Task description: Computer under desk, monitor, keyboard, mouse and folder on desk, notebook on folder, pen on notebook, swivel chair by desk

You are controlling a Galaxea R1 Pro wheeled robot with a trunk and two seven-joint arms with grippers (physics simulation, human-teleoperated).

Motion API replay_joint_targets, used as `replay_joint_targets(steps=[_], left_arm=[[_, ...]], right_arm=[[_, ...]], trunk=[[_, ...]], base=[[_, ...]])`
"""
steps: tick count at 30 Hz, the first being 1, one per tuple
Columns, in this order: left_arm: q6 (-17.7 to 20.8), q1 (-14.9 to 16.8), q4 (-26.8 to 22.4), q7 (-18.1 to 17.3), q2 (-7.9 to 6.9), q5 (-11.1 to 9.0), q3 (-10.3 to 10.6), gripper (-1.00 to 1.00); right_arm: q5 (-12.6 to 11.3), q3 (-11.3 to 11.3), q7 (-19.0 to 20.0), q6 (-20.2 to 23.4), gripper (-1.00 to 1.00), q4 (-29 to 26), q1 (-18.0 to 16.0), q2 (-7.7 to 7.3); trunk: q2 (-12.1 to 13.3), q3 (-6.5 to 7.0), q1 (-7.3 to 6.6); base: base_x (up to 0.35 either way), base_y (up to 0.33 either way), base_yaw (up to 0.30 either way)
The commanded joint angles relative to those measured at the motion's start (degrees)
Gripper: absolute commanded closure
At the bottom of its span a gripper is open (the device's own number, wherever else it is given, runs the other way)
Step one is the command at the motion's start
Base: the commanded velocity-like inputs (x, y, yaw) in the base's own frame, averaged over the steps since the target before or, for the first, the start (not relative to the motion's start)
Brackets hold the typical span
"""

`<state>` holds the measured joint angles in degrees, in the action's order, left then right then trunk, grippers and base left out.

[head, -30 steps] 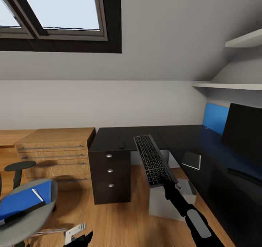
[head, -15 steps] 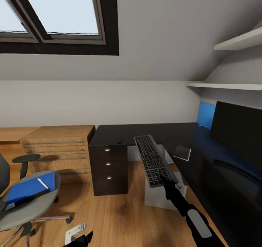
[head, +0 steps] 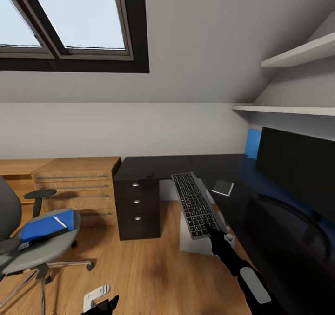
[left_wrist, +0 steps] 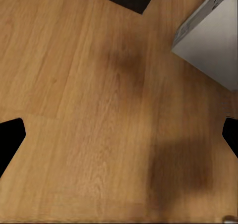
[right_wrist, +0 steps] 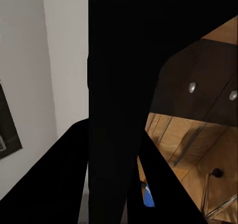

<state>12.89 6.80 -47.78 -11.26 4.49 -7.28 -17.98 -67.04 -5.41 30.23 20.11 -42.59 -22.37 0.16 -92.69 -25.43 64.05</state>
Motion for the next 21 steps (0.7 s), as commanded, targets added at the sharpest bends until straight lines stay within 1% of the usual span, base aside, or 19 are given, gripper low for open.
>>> replay_joint_targets(steps=[1,15,21], left_arm=[[0.56,0.05,-0.10,-0.34,0.08,-0.55,-0.30,-1.00],[0.55,0.05,-0.11,-0.34,0.08,-0.54,-0.30,-1.00],[0.56,0.02,-0.12,-0.34,0.08,-0.54,-0.30,-1.00]], right_arm=[[-0.72,-0.13,0.09,0.55,1.00,0.00,-0.04,0.02],[-0.72,-0.13,0.14,0.56,1.00,-0.02,-0.04,0.02],[-0.77,-0.13,0.45,0.82,1.00,0.00,-0.04,-0.86]], trunk=[[-0.04,-0.06,-0.03],[-0.04,-0.06,-0.03],[-0.04,-0.06,-0.03]], base=[[-0.275,-0.106,0.000],[-0.274,-0.107,0.000],[-0.192,-0.042,0.000]])
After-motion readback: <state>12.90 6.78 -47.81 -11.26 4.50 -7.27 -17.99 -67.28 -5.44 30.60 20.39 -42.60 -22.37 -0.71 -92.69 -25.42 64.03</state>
